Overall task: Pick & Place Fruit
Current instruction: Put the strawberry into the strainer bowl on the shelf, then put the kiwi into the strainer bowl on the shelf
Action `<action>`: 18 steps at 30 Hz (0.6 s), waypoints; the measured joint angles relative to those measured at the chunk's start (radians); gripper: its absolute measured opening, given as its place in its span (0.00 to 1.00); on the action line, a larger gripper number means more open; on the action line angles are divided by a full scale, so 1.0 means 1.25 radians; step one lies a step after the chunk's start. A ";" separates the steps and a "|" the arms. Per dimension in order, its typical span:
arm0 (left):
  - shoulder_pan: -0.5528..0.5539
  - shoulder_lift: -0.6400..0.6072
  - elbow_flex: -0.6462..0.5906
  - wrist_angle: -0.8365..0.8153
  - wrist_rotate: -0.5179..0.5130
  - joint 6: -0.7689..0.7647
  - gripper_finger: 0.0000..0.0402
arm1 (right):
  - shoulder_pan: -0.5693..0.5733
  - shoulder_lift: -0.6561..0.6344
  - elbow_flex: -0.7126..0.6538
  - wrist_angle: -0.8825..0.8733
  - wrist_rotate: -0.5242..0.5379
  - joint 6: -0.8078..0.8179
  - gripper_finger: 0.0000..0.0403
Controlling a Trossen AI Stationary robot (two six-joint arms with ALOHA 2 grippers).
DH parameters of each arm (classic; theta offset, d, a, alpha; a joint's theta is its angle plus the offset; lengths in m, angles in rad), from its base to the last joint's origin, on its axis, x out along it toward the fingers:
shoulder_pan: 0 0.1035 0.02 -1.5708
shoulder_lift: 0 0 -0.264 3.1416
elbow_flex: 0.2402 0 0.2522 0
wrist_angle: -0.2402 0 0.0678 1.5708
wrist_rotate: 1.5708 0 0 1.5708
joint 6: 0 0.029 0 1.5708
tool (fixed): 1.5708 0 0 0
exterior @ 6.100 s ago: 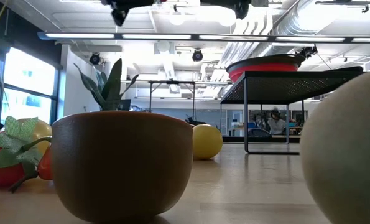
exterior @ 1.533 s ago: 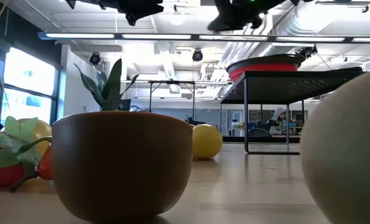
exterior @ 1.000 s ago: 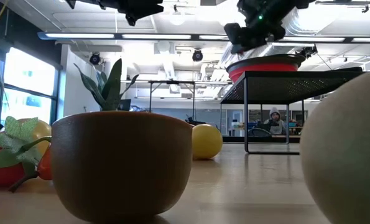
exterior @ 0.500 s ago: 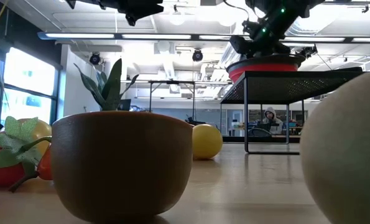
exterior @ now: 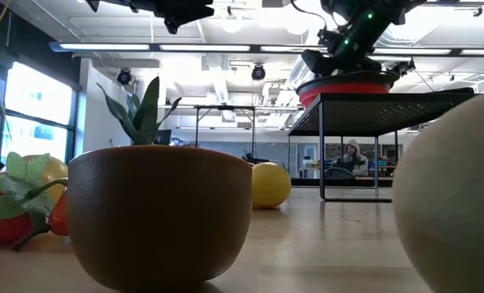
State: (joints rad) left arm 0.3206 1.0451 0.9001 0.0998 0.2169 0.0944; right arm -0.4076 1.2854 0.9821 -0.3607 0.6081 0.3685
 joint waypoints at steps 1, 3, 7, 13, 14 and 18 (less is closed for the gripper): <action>0.000 0.000 0.000 -0.003 0.000 0.000 0.44 | 0.000 0.000 0.000 0.000 0.002 -0.007 0.54; 0.000 0.000 0.000 -0.008 0.000 0.000 0.44 | 0.000 -0.002 0.000 0.005 0.000 -0.026 0.56; 0.000 0.000 0.000 -0.020 0.000 0.000 0.44 | 0.022 -0.029 0.000 0.048 -0.003 -0.061 0.55; 0.000 0.000 0.000 -0.023 -0.001 0.000 0.44 | 0.098 -0.096 0.000 0.136 -0.053 -0.158 0.37; 0.000 0.000 0.000 -0.023 -0.001 0.000 0.44 | 0.109 -0.109 0.000 0.142 -0.074 -0.171 0.34; 0.000 0.000 0.000 -0.023 -0.002 -0.011 0.44 | 0.154 -0.135 0.001 0.158 -0.178 -0.220 0.20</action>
State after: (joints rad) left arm 0.3206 1.0454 0.9001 0.0708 0.2142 0.0810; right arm -0.2149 1.1168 0.9833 -0.1630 0.3852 0.0931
